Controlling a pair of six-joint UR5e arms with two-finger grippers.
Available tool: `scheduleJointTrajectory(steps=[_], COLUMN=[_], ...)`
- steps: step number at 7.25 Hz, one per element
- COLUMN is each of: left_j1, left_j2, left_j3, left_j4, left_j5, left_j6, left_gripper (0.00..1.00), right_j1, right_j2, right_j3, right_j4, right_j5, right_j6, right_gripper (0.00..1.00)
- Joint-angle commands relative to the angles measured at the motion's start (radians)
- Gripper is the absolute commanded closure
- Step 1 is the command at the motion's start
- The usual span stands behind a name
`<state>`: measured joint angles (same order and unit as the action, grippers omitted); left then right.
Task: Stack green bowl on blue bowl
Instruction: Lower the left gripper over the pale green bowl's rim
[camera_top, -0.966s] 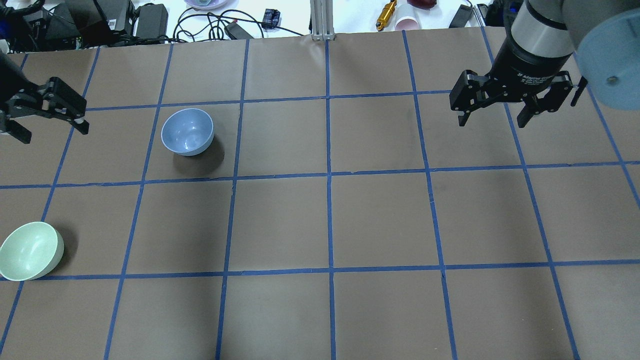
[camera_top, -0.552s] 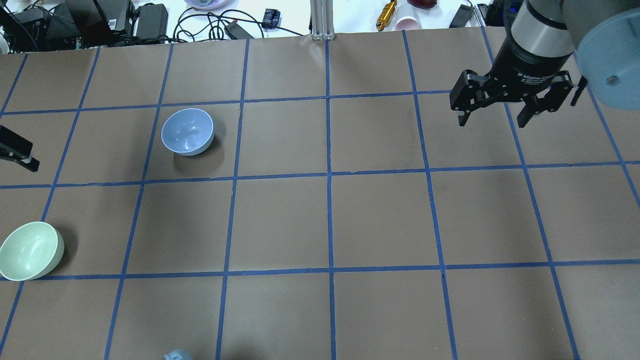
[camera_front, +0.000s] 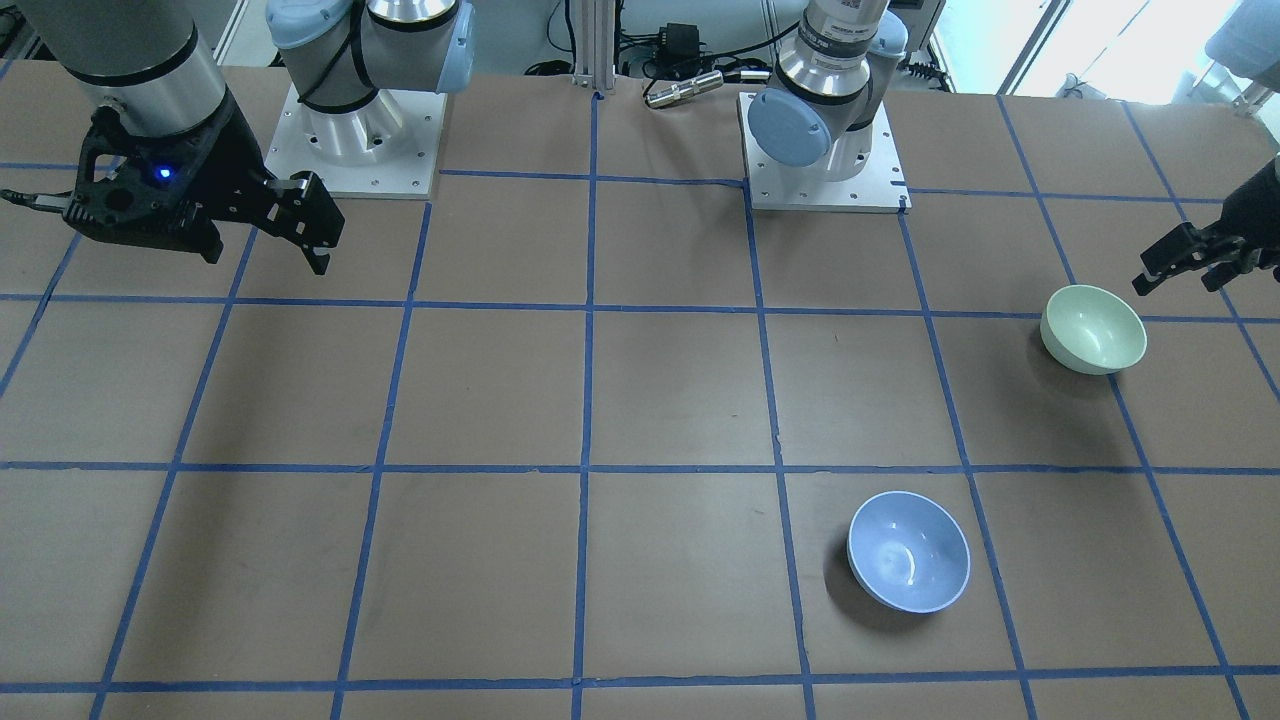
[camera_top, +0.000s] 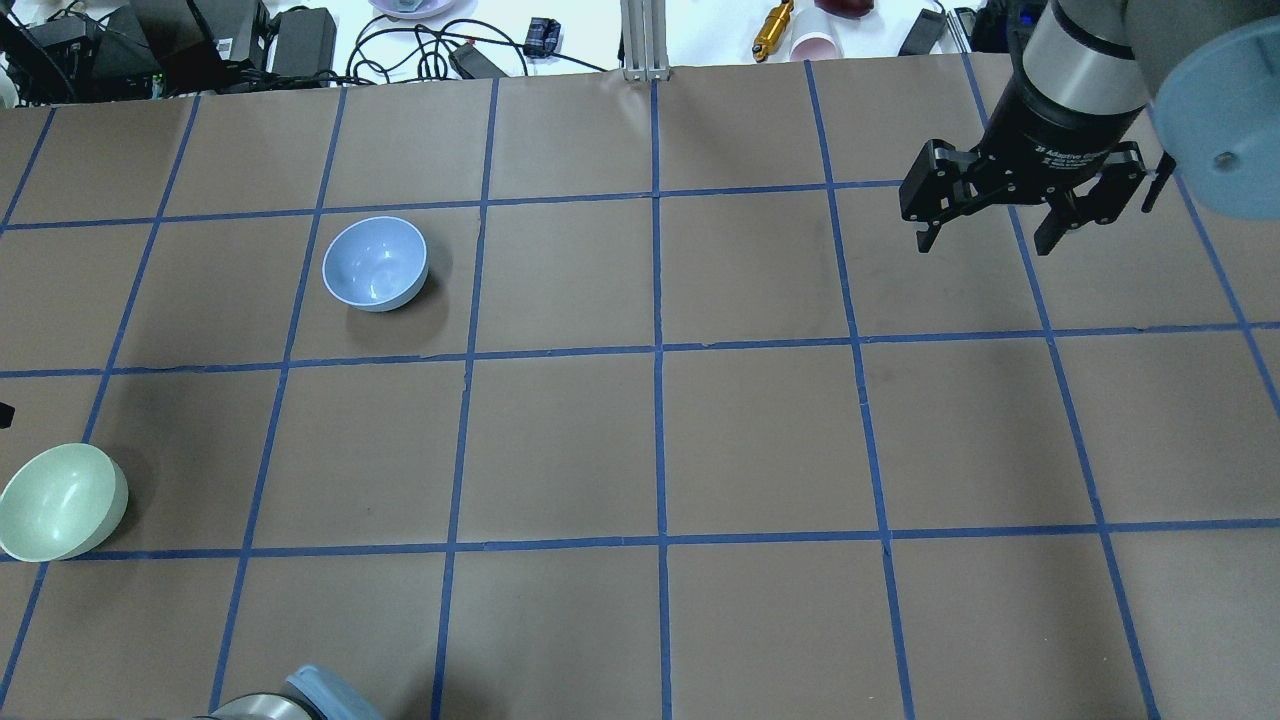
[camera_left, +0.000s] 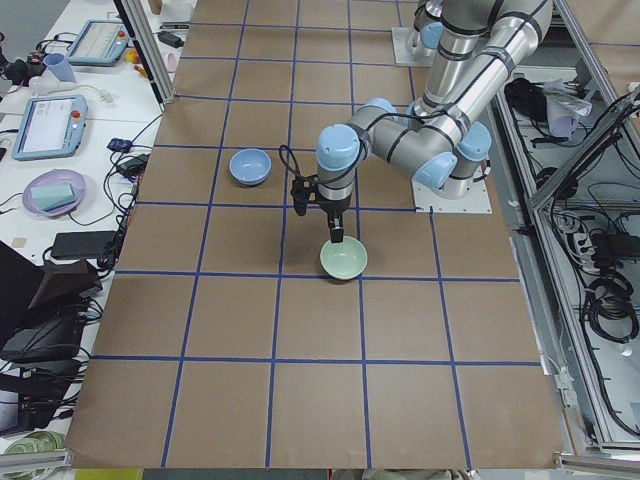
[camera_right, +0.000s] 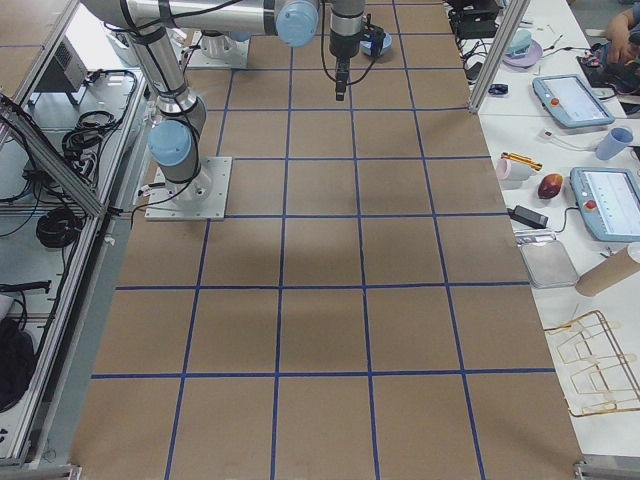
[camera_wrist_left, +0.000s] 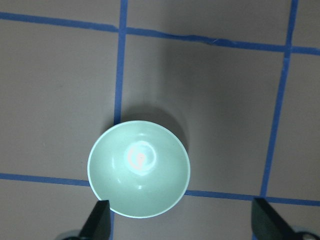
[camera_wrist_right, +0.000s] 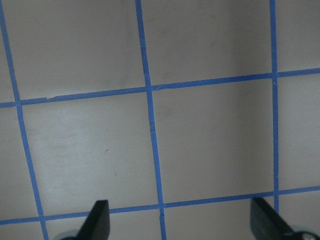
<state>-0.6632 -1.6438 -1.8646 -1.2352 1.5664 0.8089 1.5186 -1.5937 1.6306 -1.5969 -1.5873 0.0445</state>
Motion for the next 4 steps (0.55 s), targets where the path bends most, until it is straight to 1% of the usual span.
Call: scheduleJointTrajectory(steps=[1,2,3,4], left_j1=[0.06,0.071,0.091,0.128], left_j2=[-0.083,-0.115,-0.149,-0.192], left_j3=[-0.027,-0.028,-0.028,-0.03], left_j4=[0.094,0.138,0.155,0.157], left_j5=[-0.022,-0.034,-0.042,-0.086], left_j6=[0.091,0.168,0.18,0.219], left_gripper=[0.0,0.0,0.0,0.0], right_j1=[0.0,0.0,0.0,0.0], right_j2=[0.0,0.0,0.0,0.0], right_j3=[0.0,0.0,0.0,0.0], right_j4=[0.0,0.0,0.0,0.0], right_j5=[0.0,0.0,0.0,0.0], right_j6=[0.0,0.0,0.0,0.0], right_gripper=[0.0,0.0,0.0,0.0])
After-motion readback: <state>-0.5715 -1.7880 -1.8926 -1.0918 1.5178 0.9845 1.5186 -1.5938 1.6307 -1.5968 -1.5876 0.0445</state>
